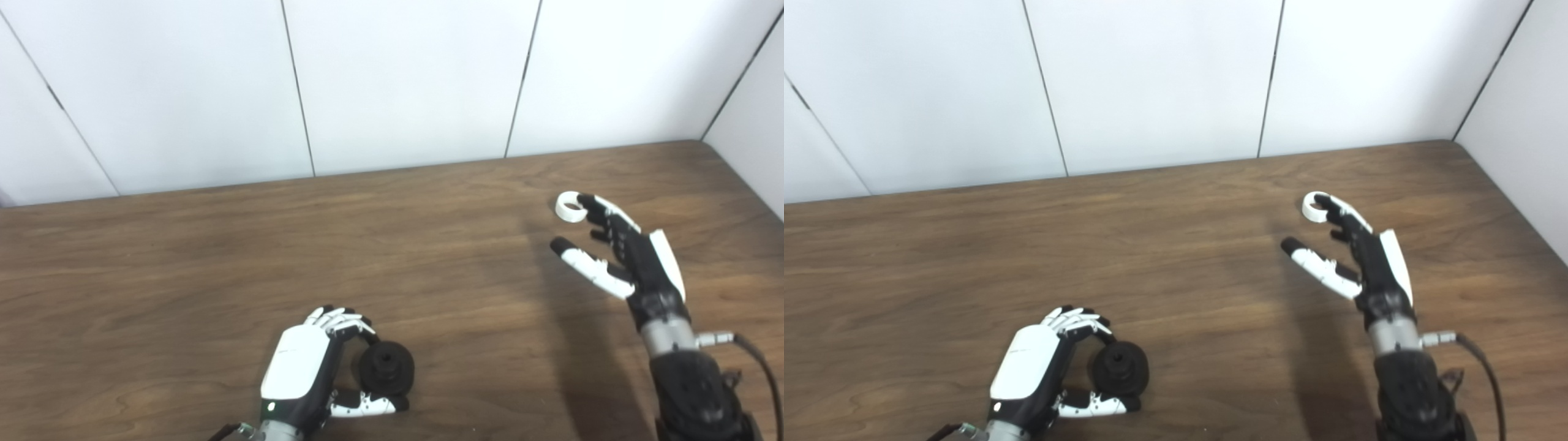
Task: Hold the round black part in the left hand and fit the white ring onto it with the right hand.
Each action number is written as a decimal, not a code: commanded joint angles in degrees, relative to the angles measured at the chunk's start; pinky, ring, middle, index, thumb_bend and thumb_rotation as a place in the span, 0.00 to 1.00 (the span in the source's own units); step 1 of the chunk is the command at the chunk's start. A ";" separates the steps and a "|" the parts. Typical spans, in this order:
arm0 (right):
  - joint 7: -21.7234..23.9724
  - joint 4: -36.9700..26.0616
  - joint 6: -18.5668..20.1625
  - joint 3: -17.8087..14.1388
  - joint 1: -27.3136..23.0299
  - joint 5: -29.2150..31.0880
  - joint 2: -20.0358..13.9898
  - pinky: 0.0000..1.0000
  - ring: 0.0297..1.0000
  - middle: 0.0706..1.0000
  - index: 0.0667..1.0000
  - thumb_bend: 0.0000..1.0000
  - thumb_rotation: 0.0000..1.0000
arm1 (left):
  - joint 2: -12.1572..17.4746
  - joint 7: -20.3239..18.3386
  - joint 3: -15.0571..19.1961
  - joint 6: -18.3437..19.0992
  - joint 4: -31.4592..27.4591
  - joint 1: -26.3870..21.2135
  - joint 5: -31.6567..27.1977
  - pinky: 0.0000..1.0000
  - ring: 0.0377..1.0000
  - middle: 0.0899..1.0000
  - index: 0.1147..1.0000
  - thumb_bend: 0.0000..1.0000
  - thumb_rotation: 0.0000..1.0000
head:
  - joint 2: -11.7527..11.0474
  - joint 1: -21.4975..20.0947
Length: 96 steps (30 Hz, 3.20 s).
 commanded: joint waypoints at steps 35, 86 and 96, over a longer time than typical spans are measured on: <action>4.62 32.08 4.75 11.32 -25.72 -18.91 -14.01 0.98 0.98 0.96 0.80 0.78 0.32 | 4.37 -6.75 3.09 -1.52 -1.28 3.98 -1.93 0.88 0.78 0.70 0.42 0.52 0.05 | 0.12 -7.50; 11.92 42.54 6.01 13.21 -33.36 -24.98 -14.49 1.00 1.00 1.00 0.67 0.79 0.29 | 3.21 -7.72 3.57 -1.26 -2.76 5.01 -1.34 0.88 0.78 0.70 0.42 0.52 0.05 | 1.25 -6.30; 11.80 43.27 5.98 13.70 -33.84 -24.62 -14.53 1.00 1.00 0.98 0.65 0.77 0.29 | 3.10 -8.28 3.59 -0.82 -3.31 5.18 -0.80 0.88 0.79 0.70 0.42 0.52 0.05 | 1.58 -6.10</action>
